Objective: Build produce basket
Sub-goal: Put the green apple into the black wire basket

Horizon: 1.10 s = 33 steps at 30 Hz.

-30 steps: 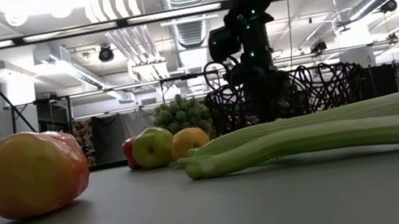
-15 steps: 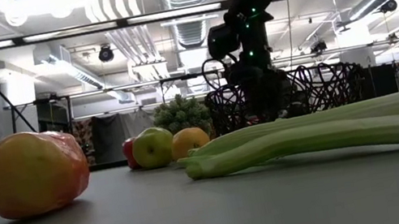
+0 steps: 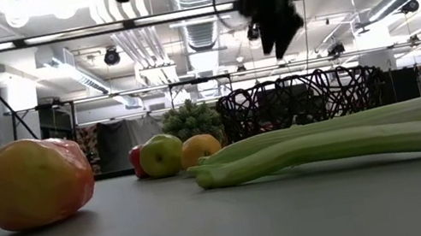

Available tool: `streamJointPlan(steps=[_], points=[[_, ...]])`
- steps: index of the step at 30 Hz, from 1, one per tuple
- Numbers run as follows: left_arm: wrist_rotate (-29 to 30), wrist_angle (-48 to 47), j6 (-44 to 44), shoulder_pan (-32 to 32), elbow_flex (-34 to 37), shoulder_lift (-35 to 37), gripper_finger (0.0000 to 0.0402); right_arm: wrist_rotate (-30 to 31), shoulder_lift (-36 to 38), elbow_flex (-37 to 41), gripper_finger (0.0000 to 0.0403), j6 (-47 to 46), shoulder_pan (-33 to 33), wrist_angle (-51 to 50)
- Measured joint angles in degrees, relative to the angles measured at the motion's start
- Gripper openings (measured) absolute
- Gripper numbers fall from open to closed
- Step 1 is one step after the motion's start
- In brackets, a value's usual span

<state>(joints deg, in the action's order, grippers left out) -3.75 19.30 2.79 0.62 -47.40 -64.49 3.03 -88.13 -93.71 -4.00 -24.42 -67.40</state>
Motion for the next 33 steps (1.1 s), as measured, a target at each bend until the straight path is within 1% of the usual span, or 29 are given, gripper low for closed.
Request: streamJointPlan(steps=[3, 6, 10, 11, 13, 16, 19, 23, 25, 33], points=[[0.88, -1.85, 2.19, -0.02, 1.98, 0.02, 0.0341, -0.04, 5.35, 2.4, 0.0326, -1.06, 3.72, 1.16], [3.06, -6.79, 3.44, -0.01, 2.8, 0.0, 0.0341, -0.01, 10.3, 5.26, 0.0325, -2.76, 7.61, 3.39], [11.96, -15.63, 6.26, -0.04, 2.53, -1.49, 0.0341, 0.0, 16.35, 9.58, 0.0325, -4.66, 12.26, 6.87], [13.41, -18.13, 6.13, 0.02, 2.53, -2.11, 0.0341, -0.03, 17.77, 10.79, 0.0325, -5.03, 13.23, 7.83], [14.57, -22.15, 4.01, 0.02, 2.36, -3.95, 0.0341, 0.02, 20.38, 13.35, 0.0325, -5.14, 15.02, 9.9], [14.51, -27.67, -2.81, 0.0, 2.05, -7.19, 0.0341, 0.02, 23.7, 17.34, 0.0325, -5.78, 16.83, 13.21], [15.0, -29.38, -9.8, 0.23, 1.45, -11.39, 0.0341, 0.02, 26.38, 21.19, 0.0325, -6.62, 17.75, 16.0], [18.55, -30.8, -16.45, 1.36, -0.1, -16.65, 0.0341, 0.06, 28.35, 24.85, 0.0325, -7.88, 18.05, 17.23], [19.39, -32.43, -17.9, 2.43, -1.24, -18.78, 0.0341, 0.07, 28.85, 26.04, 0.0325, -8.28, 18.05, 17.52], [19.01, -36.88, -18.7, 6.95, -4.22, -23.92, 0.0341, 0.06, 28.86, 28.59, 0.0325, -9.4, 18.16, 18.48]])
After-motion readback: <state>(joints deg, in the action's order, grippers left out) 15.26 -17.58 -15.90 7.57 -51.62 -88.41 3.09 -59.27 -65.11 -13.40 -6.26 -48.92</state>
